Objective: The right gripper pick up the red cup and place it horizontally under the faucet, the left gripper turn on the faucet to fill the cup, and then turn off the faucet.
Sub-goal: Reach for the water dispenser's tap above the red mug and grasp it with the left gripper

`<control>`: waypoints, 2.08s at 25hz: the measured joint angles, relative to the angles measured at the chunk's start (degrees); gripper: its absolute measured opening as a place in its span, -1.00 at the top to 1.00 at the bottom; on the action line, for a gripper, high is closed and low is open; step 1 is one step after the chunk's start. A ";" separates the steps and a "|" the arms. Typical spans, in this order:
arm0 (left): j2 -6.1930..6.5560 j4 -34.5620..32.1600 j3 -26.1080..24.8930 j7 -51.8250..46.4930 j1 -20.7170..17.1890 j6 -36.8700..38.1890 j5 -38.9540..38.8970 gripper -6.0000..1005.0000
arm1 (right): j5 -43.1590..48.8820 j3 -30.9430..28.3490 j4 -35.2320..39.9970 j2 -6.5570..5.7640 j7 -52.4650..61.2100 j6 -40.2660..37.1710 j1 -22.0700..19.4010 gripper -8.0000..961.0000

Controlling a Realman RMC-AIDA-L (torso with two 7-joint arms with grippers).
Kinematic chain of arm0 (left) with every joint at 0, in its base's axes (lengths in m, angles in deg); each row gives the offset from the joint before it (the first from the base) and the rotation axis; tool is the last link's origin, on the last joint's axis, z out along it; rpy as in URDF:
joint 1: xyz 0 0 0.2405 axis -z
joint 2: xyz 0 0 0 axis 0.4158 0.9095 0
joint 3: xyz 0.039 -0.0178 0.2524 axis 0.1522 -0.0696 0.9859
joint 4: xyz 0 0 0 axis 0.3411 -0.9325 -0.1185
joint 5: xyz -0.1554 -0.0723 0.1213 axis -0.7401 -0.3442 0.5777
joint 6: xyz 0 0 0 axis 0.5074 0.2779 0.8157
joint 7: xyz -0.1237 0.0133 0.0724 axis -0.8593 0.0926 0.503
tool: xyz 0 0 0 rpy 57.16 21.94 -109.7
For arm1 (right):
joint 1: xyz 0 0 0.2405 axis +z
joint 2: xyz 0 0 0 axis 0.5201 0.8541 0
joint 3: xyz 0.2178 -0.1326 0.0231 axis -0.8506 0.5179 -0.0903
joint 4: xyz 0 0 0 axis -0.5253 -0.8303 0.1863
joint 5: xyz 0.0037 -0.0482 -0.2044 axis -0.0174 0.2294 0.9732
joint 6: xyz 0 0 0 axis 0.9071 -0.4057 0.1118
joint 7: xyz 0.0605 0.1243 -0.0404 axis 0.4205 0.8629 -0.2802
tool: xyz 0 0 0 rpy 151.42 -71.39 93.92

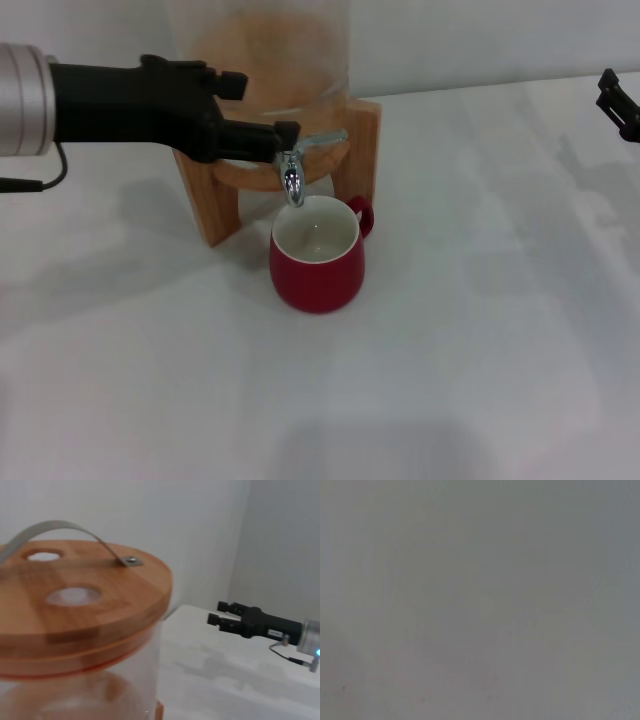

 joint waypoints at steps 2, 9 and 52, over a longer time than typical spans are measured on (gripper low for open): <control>0.09 0.05 0.03 -0.48 0.61 -0.55 0.73 -0.74 | -0.02 -0.02 -0.02 0.00 0.00 0.00 -0.08 -0.76; 0.56 0.92 -0.32 0.03 1.44 -0.72 1.30 -0.74 | -0.07 -0.05 -0.03 0.03 0.00 0.07 -0.24 -0.76; 0.08 16.06 -0.39 11.44 12.02 2.13 2.80 -0.74 | -0.59 1.83 0.07 0.25 -0.28 0.02 -0.14 -0.76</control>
